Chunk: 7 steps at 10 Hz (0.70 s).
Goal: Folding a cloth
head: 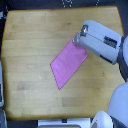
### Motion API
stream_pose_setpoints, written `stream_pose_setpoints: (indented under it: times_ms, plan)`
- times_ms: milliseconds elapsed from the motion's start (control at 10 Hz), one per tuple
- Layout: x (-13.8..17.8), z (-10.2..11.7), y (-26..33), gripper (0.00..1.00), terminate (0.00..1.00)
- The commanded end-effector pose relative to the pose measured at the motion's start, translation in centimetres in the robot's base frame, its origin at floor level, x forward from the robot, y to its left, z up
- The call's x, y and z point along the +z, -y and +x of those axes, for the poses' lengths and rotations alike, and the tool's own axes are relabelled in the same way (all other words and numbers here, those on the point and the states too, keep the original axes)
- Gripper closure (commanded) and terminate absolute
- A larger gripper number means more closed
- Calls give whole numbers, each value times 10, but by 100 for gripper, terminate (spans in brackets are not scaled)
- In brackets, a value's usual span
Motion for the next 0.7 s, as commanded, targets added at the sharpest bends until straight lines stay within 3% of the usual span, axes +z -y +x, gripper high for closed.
stream_pose_setpoints:
  times_ms: [0, 600]
  plan:
    - [-9, -13, 4, 100, 0]
    - [-8, -10, -7, 100, 0]
